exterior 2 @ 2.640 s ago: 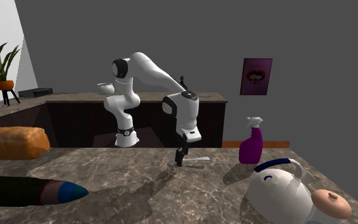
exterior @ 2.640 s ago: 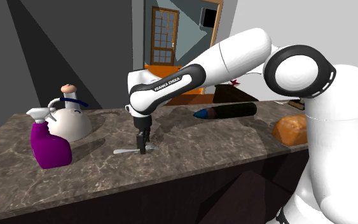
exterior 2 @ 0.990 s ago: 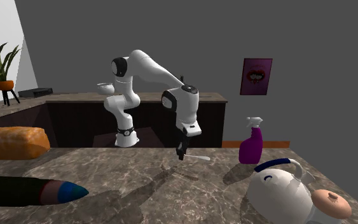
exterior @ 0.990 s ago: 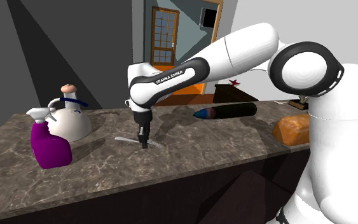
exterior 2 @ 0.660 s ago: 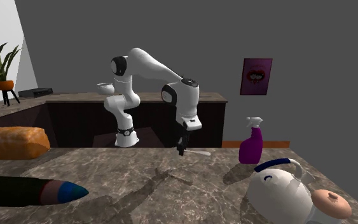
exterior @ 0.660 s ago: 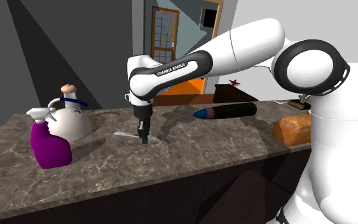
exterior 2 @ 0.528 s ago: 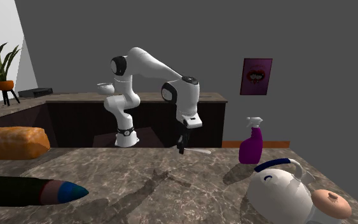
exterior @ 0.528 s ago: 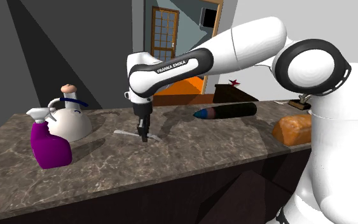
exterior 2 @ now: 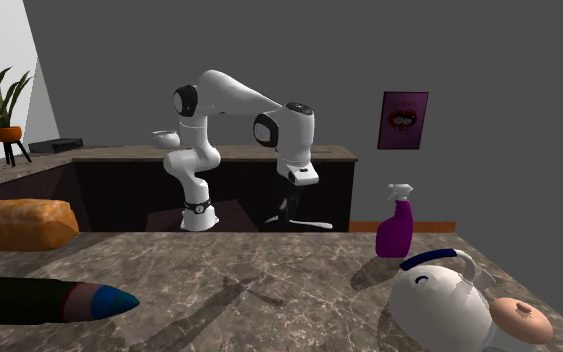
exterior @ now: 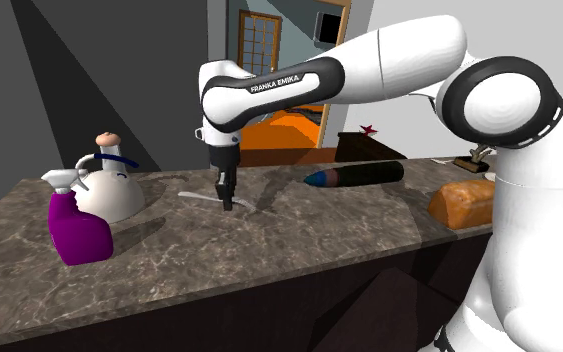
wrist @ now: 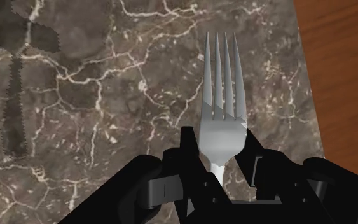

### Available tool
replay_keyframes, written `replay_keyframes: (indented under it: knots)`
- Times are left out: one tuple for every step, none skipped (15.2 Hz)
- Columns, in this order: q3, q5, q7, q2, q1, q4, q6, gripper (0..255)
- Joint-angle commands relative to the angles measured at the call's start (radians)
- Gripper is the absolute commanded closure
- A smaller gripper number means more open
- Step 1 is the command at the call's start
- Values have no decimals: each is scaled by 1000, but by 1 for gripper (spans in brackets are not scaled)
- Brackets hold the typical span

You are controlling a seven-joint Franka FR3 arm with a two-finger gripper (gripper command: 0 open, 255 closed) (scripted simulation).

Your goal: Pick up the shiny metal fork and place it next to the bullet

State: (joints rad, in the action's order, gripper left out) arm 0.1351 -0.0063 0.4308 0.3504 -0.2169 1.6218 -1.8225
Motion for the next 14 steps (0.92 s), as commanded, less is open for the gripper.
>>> replay_keyframes:
  knots:
    - [0,1,1,-9,1,-16,25,255]
    - [0,2,1,-12,1,-26,38,255]
    - [0,2,1,-14,1,-36,50,255]
    - [1,2,0,-17,1,-46,62,255]
    - [1,2,0,-19,1,-56,75,255]
    - [1,3,0,-21,1,-67,88,255]
    - [1,3,0,-22,1,-78,100,255]
    - [1,3,0,-24,1,-89,113,255]
    - [1,3,-1,-25,0,-101,126,255]
    - [2,3,-1,-26,0,-113,139,255]
    - [2,3,-1,-27,0,-118,145,255]
    - [-4,6,18,-56,14,-77,133,255]
    - [-10,9,36,-84,27,-38,122,255]
    - [-16,11,56,-110,40,-1,112,255]
